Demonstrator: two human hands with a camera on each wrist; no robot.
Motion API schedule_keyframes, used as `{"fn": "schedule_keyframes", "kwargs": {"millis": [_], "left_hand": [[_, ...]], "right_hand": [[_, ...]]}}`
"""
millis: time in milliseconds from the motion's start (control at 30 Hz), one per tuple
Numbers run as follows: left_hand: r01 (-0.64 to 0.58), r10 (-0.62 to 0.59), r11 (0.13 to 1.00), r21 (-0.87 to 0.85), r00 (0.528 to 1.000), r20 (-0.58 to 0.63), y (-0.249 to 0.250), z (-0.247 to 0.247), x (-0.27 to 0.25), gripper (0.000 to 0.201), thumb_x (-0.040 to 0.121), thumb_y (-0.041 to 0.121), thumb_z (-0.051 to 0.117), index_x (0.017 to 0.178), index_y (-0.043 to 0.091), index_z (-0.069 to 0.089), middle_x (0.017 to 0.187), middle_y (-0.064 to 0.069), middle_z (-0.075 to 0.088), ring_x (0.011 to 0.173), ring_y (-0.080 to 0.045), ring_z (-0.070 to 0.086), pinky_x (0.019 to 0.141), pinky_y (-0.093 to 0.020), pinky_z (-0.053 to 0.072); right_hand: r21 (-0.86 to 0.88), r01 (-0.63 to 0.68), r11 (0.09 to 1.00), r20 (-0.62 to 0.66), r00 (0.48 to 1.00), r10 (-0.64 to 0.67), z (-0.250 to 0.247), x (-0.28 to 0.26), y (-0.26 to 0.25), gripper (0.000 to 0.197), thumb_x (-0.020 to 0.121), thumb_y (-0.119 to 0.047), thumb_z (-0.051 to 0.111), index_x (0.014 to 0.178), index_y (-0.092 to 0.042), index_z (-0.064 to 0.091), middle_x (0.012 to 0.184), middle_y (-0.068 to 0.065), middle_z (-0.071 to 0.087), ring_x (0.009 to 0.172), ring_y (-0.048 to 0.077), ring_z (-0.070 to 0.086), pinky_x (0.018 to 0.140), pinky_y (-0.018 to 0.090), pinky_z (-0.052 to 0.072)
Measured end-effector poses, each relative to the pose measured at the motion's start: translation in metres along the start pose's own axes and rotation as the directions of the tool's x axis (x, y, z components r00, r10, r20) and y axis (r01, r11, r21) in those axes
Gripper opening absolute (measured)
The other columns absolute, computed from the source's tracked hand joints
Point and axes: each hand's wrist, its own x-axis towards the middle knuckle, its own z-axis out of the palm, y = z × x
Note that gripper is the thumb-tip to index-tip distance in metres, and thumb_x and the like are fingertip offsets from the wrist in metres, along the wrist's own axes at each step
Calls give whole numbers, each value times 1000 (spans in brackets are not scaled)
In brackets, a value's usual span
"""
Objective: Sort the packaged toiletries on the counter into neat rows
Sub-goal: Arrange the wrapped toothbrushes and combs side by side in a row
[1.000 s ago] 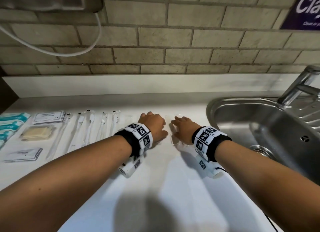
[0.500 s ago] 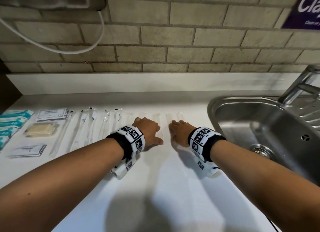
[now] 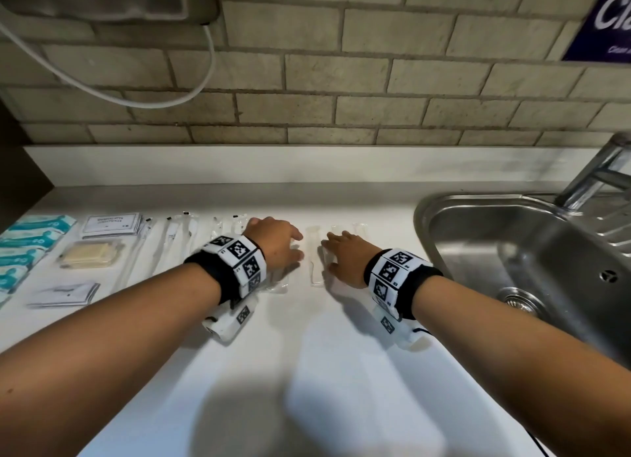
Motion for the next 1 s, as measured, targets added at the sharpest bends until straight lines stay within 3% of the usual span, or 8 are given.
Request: {"fn": "schedule_keyframes", "kwargs": {"millis": [167,267,367,433,533,667,867,1000], "left_hand": [[77,-80,995,63,996,39,-38,-9,-13,41,88,43,61,128,36,58,139,8,54,134,-22,38,110,-35,22],[65,-79,987,147,992,94,-49,-3,-20,45,83,49,63,126,35,60,133,6,60,128,-22,45,109,-40,27],[-4,-35,973,233,986,164,-51,4,-26,28,84,52,59,99,29,65,105,5,65,116,-24,51,101,-42,31],[-26,-28,964,266,980,197,-52,8,-27,30,85,53,57,88,24,60,97,4,63,111,-24,50,99,-43,32],[-24,-28,969,247,978,204,-58,12,-26,34,84,57,55,90,24,57,105,4,65,112,-24,50,101,-43,32],[-6,-33,984,177,976,217,-60,17,-23,54,81,62,57,118,23,62,123,3,64,121,-25,49,104,-42,33],[-20,-11,988,155,980,197,-53,16,-26,44,83,59,58,104,20,63,101,3,65,109,-27,57,97,-40,39],[-4,-23,990,139,980,196,-51,17,-28,40,85,55,60,102,18,62,99,3,63,108,-28,58,85,-32,43]], "right_hand": [[-88,120,989,-17,992,-122,3,14,-33,48,99,-36,40,142,-15,40,152,6,35,139,30,31,115,43,29],[-86,149,985,-38,988,-152,8,28,-51,49,99,-39,39,142,-16,38,152,6,35,138,30,33,114,44,29],[-89,116,989,-31,992,-120,11,38,-65,51,98,-41,39,141,-13,38,149,8,37,135,31,34,110,44,30],[-110,88,990,-11,996,-90,16,42,-68,49,97,-41,40,135,-11,43,142,9,43,130,32,38,105,43,31],[-110,86,990,11,996,-86,20,42,-67,49,95,-38,41,135,-10,42,143,9,41,132,32,37,108,45,30],[-146,122,982,49,992,-116,16,40,-61,47,91,-32,47,133,-10,45,139,9,44,132,32,37,109,43,28],[-125,137,983,64,989,-130,13,34,-56,41,84,-30,57,119,-8,51,123,9,51,119,31,47,98,38,37],[-77,110,991,63,992,-105,12,31,-55,40,85,-27,58,119,-8,52,124,9,50,119,31,47,96,37,39]]}}
